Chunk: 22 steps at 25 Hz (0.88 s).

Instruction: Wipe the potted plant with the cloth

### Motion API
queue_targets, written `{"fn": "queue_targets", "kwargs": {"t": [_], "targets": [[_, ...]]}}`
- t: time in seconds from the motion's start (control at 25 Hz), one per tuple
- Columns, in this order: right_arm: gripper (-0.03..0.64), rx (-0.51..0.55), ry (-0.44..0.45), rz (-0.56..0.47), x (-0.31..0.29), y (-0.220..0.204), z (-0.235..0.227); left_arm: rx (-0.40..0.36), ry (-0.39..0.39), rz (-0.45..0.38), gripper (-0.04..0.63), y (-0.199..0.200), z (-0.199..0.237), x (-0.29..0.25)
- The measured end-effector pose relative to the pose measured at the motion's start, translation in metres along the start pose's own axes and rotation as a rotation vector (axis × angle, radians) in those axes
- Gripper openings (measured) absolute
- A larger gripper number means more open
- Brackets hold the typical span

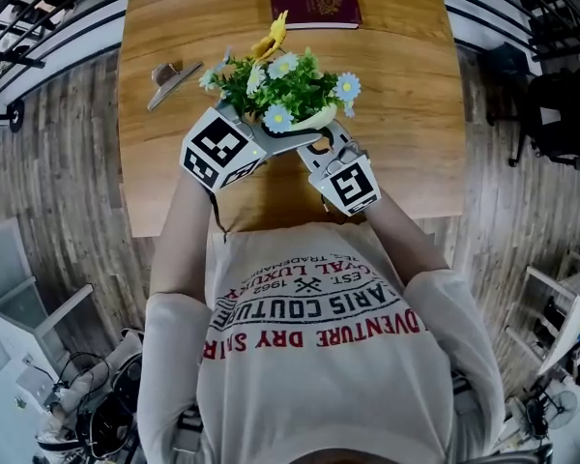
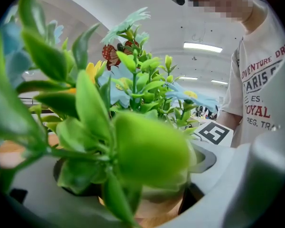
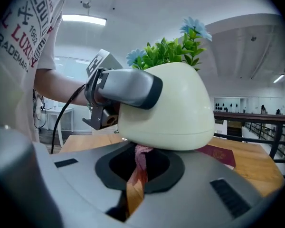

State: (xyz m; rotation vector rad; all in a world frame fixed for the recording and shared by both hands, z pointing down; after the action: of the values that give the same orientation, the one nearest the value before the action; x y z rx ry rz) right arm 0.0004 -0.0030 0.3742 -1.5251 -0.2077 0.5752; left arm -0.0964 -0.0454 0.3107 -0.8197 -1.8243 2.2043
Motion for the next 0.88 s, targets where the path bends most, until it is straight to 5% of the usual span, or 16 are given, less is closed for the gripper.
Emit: {"fn": "queue_targets", "kwargs": {"t": [0.36, 0.88], "targets": [[0.037, -0.060, 0.022, 0.022, 0.010, -0.009, 0.004, 0.025, 0.071, 0.017, 0.541, -0.016, 0.012, 0.011], [0.037, -0.142, -0.105, 0.097, 0.033, -0.032, -0.027, 0.035, 0.059, 0.049, 0.540, -0.040, 0.008, 0.009]]}}
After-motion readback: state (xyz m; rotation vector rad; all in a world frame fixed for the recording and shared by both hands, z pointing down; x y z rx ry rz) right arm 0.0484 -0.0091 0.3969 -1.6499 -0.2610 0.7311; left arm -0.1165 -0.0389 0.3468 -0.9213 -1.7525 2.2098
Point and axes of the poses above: the fingertips, and each gripper's own axes: x backward along the fingers, z to its left, y out of its top, the point moved 8 cm from there along x, backward along the fingers, and after that the axes turned 1 degree about -y, right-handed, at the moved point
